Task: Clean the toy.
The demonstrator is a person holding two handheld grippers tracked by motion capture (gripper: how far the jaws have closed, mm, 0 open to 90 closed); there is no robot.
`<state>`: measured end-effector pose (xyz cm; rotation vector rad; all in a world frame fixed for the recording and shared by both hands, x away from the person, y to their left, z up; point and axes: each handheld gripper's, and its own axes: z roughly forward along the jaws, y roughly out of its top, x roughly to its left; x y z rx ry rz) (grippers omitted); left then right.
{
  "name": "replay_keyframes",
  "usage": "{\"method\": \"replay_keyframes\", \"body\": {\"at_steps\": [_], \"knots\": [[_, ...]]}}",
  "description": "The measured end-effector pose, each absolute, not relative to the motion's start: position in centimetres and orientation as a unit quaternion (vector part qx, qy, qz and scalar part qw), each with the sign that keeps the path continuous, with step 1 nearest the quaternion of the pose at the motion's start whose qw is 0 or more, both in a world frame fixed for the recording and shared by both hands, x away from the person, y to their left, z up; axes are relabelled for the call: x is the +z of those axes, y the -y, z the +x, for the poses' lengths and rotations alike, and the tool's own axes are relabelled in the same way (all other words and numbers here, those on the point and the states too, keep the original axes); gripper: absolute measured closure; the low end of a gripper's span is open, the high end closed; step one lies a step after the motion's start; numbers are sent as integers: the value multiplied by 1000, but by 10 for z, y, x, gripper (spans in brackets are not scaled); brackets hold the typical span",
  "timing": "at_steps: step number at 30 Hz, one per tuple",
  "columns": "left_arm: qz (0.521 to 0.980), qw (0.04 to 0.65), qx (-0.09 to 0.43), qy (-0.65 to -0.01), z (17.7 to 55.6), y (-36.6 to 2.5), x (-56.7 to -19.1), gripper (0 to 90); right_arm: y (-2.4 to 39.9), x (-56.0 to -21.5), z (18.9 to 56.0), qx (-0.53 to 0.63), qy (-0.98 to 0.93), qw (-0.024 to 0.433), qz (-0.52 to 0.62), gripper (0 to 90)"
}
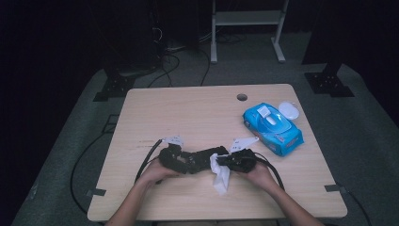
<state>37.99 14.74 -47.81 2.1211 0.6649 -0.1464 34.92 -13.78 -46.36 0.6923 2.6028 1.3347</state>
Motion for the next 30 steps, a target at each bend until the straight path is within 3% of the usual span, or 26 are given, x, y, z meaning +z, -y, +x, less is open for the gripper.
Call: {"method": "replay_keyframes", "body": {"at_steps": [8,14,30], "knots": [[868,431,3,-249,374,-138,-474,169,139,-465,347,450,-858,65,240,860],[867,433,8,-246,374,-138,-474,169,139,-464,347,447,-860,63,239,860],[892,387,197,-126,349,-121,-465,169,143,-466,345,442,-860,60,245,860]]}}
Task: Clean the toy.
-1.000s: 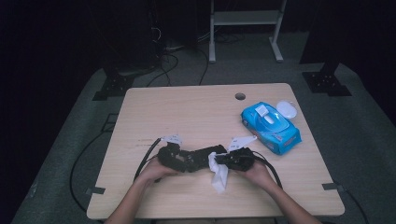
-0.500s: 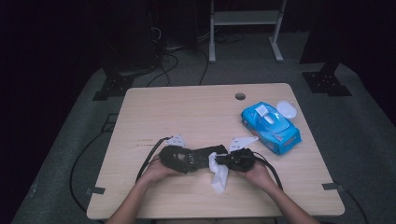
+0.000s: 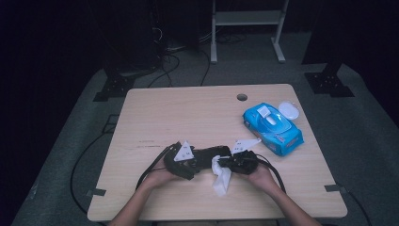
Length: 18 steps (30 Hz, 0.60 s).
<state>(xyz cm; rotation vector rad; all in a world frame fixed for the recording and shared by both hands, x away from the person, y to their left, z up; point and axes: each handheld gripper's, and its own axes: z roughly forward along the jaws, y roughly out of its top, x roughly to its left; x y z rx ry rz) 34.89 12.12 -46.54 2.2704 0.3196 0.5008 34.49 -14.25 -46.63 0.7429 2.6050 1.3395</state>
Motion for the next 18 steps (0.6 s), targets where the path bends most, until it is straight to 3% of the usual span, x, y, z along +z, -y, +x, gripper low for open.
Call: {"method": "replay_keyframes", "body": {"at_steps": [9,18], "knots": [[889,387,223,-103,344,-122,-466,169,143,-468,346,443,-859,62,247,860],[884,405,211,-102,342,-127,-464,198,142,-474,347,436,-860,65,256,860]]}}
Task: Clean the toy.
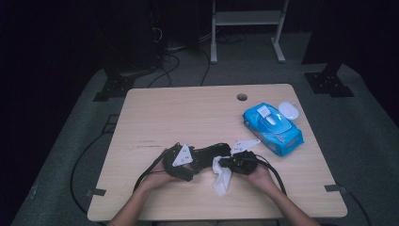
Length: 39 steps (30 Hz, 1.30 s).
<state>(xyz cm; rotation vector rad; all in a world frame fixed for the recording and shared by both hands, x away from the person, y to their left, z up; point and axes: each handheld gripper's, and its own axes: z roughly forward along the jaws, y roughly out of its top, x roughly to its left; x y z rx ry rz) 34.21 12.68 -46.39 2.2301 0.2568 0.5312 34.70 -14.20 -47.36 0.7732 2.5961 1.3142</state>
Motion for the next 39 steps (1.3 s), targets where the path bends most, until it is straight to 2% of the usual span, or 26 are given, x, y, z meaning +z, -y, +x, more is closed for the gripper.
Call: {"method": "replay_keyframes", "body": {"at_steps": [1,3,11,16,22,28,31,35,39], "knots": [[872,428,213,-102,342,-129,-462,262,142,-476,347,429,-863,65,257,860],[869,435,216,-97,341,-129,-460,366,141,-482,348,421,-867,62,261,860],[866,448,192,-114,344,-129,-461,391,141,-482,349,424,-865,58,263,859],[863,461,180,-103,341,-130,-463,464,144,-479,347,434,-860,51,262,858],[878,441,148,-111,343,-125,-471,485,150,-461,338,474,-841,44,258,858],[879,441,133,-122,344,-128,-475,560,143,-431,334,509,-826,67,233,859],[879,442,132,-123,345,-129,-475,563,128,-422,338,507,-828,85,224,858],[872,456,118,-137,346,-130,-476,563,108,-426,344,487,-842,96,213,845],[866,465,101,-153,348,-133,-475,514,102,-432,348,488,-838,99,223,752]]}}
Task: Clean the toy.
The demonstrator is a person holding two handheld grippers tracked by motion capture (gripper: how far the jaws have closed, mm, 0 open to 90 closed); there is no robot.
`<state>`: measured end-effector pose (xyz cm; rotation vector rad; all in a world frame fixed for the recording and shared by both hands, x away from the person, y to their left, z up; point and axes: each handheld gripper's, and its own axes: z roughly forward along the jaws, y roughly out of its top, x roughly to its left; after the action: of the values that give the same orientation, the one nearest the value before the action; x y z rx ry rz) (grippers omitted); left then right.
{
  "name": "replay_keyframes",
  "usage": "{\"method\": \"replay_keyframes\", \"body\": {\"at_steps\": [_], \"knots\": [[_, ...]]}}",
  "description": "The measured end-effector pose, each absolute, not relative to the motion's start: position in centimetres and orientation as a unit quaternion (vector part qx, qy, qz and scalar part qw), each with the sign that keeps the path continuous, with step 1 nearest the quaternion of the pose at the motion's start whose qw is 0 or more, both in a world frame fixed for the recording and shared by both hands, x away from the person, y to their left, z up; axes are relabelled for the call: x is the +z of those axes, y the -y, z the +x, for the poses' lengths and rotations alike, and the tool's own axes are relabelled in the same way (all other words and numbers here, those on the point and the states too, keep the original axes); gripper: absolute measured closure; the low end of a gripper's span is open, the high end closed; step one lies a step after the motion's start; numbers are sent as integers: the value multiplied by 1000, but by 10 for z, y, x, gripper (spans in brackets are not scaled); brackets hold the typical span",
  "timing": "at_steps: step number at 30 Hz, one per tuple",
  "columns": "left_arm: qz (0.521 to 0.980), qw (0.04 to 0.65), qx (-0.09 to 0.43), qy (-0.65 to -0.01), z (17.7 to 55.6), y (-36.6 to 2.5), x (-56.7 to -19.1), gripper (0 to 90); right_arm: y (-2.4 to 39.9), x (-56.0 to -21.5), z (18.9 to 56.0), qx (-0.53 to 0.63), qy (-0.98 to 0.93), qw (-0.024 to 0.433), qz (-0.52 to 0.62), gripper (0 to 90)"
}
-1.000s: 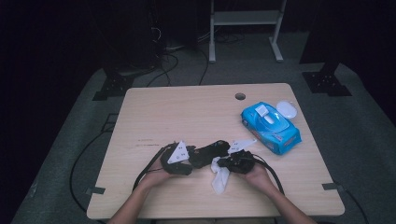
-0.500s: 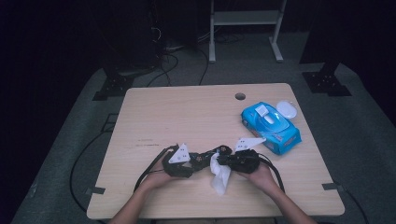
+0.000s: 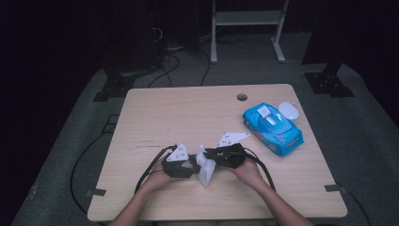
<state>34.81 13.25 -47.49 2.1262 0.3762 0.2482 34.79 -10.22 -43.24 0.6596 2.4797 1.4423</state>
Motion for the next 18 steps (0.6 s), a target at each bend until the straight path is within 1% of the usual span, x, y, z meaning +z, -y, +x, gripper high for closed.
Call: {"method": "replay_keyframes", "body": {"at_steps": [1,3,6,7,9,11,12,14,16,18], "knots": [[864,468,98,-158,349,-133,-475,501,103,-431,348,487,-837,106,226,719],[866,464,99,-158,350,-133,-475,490,106,-429,346,488,-836,109,225,692],[865,467,99,-157,350,-132,-476,531,105,-429,343,489,-836,112,223,660],[864,468,103,-155,350,-131,-476,559,103,-429,343,488,-836,116,222,657],[866,464,110,-149,349,-130,-476,572,98,-430,342,491,-835,114,220,662],[869,459,115,-144,348,-130,-475,575,88,-432,341,490,-838,115,212,718],[869,460,116,-142,348,-130,-475,576,84,-433,341,488,-840,116,209,767],[868,461,117,-141,348,-130,-476,576,80,-433,342,490,-839,116,206,815],[867,463,117,-140,348,-130,-476,576,81,-434,345,491,-839,113,207,838],[868,462,116,-140,348,-131,-476,576,86,-433,346,485,-841,122,207,846]]}}
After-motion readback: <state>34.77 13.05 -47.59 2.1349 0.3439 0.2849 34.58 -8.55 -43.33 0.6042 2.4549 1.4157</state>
